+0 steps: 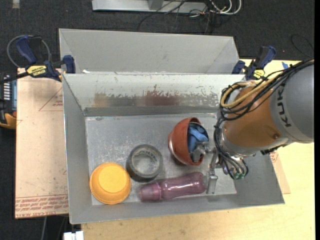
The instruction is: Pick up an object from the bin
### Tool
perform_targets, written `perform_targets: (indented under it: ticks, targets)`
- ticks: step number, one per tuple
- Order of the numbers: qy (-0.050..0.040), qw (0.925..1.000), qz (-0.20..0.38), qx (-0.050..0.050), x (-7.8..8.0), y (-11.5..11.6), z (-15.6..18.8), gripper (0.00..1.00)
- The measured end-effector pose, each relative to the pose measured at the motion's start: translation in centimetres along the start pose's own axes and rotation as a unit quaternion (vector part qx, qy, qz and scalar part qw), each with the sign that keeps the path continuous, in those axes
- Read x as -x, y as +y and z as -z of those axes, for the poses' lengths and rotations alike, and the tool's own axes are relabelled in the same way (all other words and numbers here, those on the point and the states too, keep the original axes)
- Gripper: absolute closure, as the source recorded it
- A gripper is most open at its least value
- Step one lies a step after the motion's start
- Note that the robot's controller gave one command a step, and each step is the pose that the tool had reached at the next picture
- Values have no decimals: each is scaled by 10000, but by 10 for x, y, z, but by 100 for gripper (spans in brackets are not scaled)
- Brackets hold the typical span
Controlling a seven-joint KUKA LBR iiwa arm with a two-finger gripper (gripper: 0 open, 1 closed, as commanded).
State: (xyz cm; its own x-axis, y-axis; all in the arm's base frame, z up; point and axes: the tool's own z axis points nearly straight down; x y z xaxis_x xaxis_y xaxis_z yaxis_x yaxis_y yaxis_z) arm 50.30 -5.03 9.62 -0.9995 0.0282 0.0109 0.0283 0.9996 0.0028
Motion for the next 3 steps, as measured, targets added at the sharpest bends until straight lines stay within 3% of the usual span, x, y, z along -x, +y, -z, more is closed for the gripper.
perform_targets:
  ticks: [1, 2, 3]
  targets:
    - [-242, 9987, 441, -29, 43, 22, 45, 0]
    - [-72, 10000, 25, 4, 22, 20, 9, 0]
    - [-40, 10000, 22, 0, 20, 19, 6, 0]
